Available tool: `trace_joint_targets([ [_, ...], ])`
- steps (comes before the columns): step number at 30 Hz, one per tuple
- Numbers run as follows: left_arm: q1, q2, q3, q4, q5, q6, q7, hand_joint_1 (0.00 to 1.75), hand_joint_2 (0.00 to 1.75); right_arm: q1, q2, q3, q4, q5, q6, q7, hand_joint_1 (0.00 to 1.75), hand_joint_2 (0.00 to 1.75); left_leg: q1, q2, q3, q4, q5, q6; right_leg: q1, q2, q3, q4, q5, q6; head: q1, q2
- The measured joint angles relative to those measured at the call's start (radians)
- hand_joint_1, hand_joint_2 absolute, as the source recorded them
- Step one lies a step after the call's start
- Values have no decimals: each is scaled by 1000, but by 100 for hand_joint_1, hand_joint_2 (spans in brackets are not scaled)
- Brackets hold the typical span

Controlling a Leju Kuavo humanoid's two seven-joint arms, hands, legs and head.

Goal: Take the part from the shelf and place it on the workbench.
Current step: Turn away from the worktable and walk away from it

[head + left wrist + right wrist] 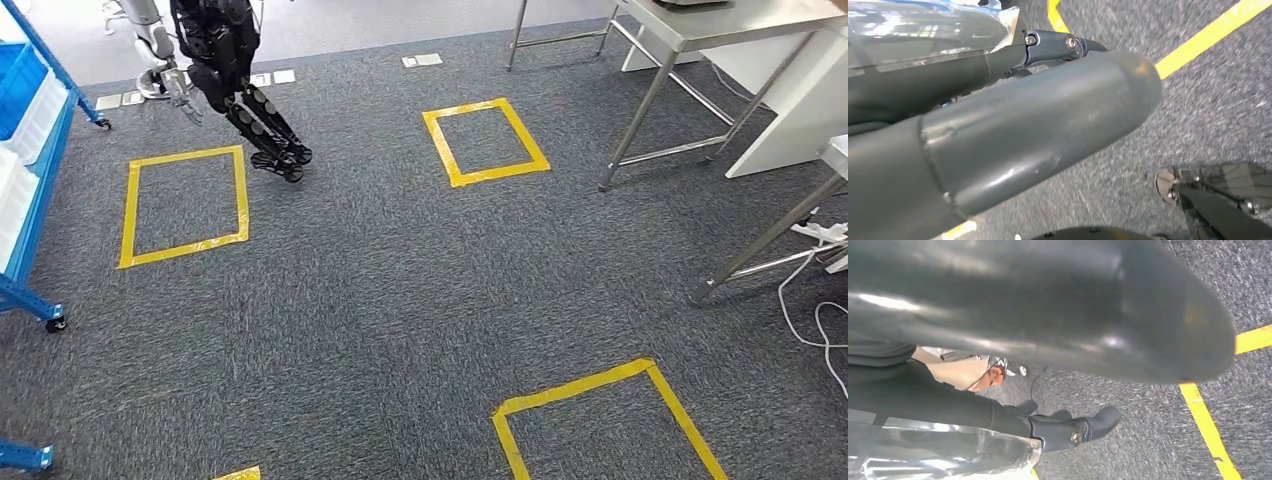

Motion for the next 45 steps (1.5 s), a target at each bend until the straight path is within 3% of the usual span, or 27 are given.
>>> trace_joint_targets([
  [1, 1, 0, 1, 0, 0, 0, 0, 0, 0, 1, 0, 0, 0, 1, 0, 0, 0, 0, -1, -12, -1, 0, 0, 1, -1, 3, -23, 41, -10, 3, 0, 0],
  [2, 2, -1, 2, 0, 0, 0, 0, 0, 0, 3, 0, 0, 0, 2, 0, 0, 0, 0, -2, -24, -1, 0, 1, 1, -1, 5, -26, 43, -2, 10, 0, 0],
  [3, 2, -1, 2, 0, 0, 0, 0, 0, 0, 3, -1, 0, 0, 2, 0, 1, 0, 0, -2, -35, 0, 1, 1, 0, -1, 8, -9, 3, 21, 18, 0, 0],
  [5, 3, -1, 2, 0, 0, 0, 0, 0, 0, 3, -3, 0, 0, 3, 0, 1, 0, 0, -3, -56, 2, 2, 2, -3, -3, 30, 55, -140, 83, 29, 1, 0],
  [7, 2, -2, 3, 0, 0, 0, 0, 0, 0, 2, -3, 0, 0, 4, 0, 1, 0, 0, -6, -72, 1, 4, 3, -11, -3, 51, 92, -232, 119, 23, 0, 0],
  [9, 3, -3, 3, 0, 1, 0, 0, 0, 0, 0, -3, 0, 0, 7, 0, 1, 0, 0, -6, -86, -1, 3, 5, -23, 2, 48, 99, -247, 128, 11, 0, 0],
  [10, 5, -3, 3, 0, 1, 0, 0, 0, 0, -1, -3, 0, 0, 9, 0, 1, 0, 0, -4, -83, -4, 5, 4, -28, -1, 41, 102, -250, 131, 4, 0, 0],
  [12, 6, -3, 3, 0, 1, 1, -1, 0, 0, -2, -3, 0, 0, 12, 0, 2, 0, 0, -2, -47, -23, 45, -25, -36, -7, 25, 109, -256, 138, -11, -2, 0],
  [14, 5, -3, 3, 0, 0, 1, -2, 0, 0, 1, -3, 0, 0, 14, 0, 2, 0, 0, 0, -6, -73, 154, -89, -44, -6, 4, 109, -258, 139, -24, -5, 0],
  [15, 5, -4, 3, 0, 0, 0, -2, 0, 0, 3, -3, 0, 0, 14, 0, 2, 0, 0, 3, 2, -103, 217, -117, -48, -3, -7, 109, -258, 139, -28, -6, 0],
  [17, 6, -4, 3, 0, -2, 0, -3, 0, 0, 4, -5, 0, 0, 14, 0, 3, 0, 0, 8, 9, -129, 273, -127, -55, 0, -29, 109, -258, 137, -30, -5, 0],
  [18, 6, -4, 3, 0, -4, 0, -5, 0, 0, 4, -5, 0, 0, 14, 0, 3, 0, 0, 11, 14, -115, 248, -107, -58, 0, -38, 109, -258, 136, -29, -6, 0],
  [20, 6, -4, 3, 0, -9, 0, -8, 0, 0, 3, -5, 0, 0, 15, 0, 5, 0, 0, 15, 42, -44, 121, -50, -59, 0, -54, 113, -257, 132, -25, -6, 0],
  [22, 3, -4, 3, 0, -12, 0, -10, 0, 0, 3, -5, 0, 0, 15, -1, 8, 0, 0, 12, 66, 7, 27, -23, -52, 7, -67, 114, -255, 125, -15, -5, 0],
  [23, 2, -4, 3, 0, -14, -1, -11, 0, 0, 3, -6, 0, 0, 16, -2, 10, 0, 0, 8, 68, 12, 13, -23, -47, 10, -73, 115, -255, 123, -9, -3, 0],
  [25, 1, -4, 3, 0, -18, -2, -12, 0, 0, 1, -7, 0, 0, 18, -2, 11, 0, 0, 1, 49, 11, 10, -19, -33, 13, -86, 118, -255, 120, 2, -2, 0],
  [27, 2, -4, 3, 0, -19, -3, -13, 0, 0, -1, -7, 0, 0, 22, -2, 12, 0, 0, 1, 32, 12, 1, -11, -18, 9, -68, 107, -226, 101, 10, -1, 0],
  [30, 0, -4, 3, 0, -19, -3, -16, 0, 0, 1, -8, 0, 1, 31, -1, 18, 0, 0, 3, 6, 10, -5, -4, -5, 0, -9, 23, -54, 22, 3, 4, 0],
  [32, 1, -4, 3, 0, -18, -3, -19, 0, 0, 5, -8, 0, 1, 35, -1, 24, 0, 0, 2, -17, 9, -5, -3, -3, -3, 2, -25, 37, -1, 9, 5, 0],
  [33, 1, -4, 3, 0, -16, -3, -21, 0, 0, 6, -8, -1, 1, 35, -1, 26, 0, 0, 2, -29, 9, -4, -3, -4, -4, 5, -23, 28, 12, 18, 5, 0],
  [34, 2, -4, 3, 0, -13, -3, -23, 0, 0, 7, -9, -1, 1, 36, -1, 27, 0, 0, 2, -41, 10, -3, -3, -5, -6, 9, -2, -20, 39, 28, 5, 0],
  [36, 2, -4, 3, 0, -9, -3, -26, 0, 0, 7, -10, -1, 1, 36, -2, 29, 0, 0, 0, -62, 12, -1, -3, -10, -13, 38, 61, -163, 99, 41, 6, 0],
  [38, 1, -4, 3, 0, -7, -2, -28, 0, 0, 6, -10, -1, 1, 35, -2, 29, 0, 0, -3, -77, 10, 1, -3, -19, -14, 59, 92, -238, 127, 33, 5, 0],
  [40, 3, -4, 3, 0, -7, -2, -28, 0, 0, 4, -10, -2, 1, 35, -2, 29, 0, 0, 0, -88, 5, 0, 0, -31, -10, 47, 96, -244, 133, 15, 4, 0],
  [41, 4, -4, 4, 0, -7, -2, -29, 0, 0, 3, -9, -2, 1, 35, -2, 29, 0, 0, 2, -83, 1, 4, -3, -35, -11, 40, 98, -245, 136, 8, 4, 0],
  [43, 5, -4, 4, 0, -7, -2, -29, 0, 0, 4, -9, -2, 1, 35, -2, 30, 0, 0, 4, -44, -24, 56, -39, -42, -15, 21, 97, -249, 141, -9, 0, 0],
  [45, 4, -4, 4, 0, -7, -3, -29, 0, 0, 7, -9, -2, 1, 35, -3, 29, 0, 0, 4, -3, -81, 182, -108, -47, -11, 0, 96, -250, 140, -20, -3, 0],
])
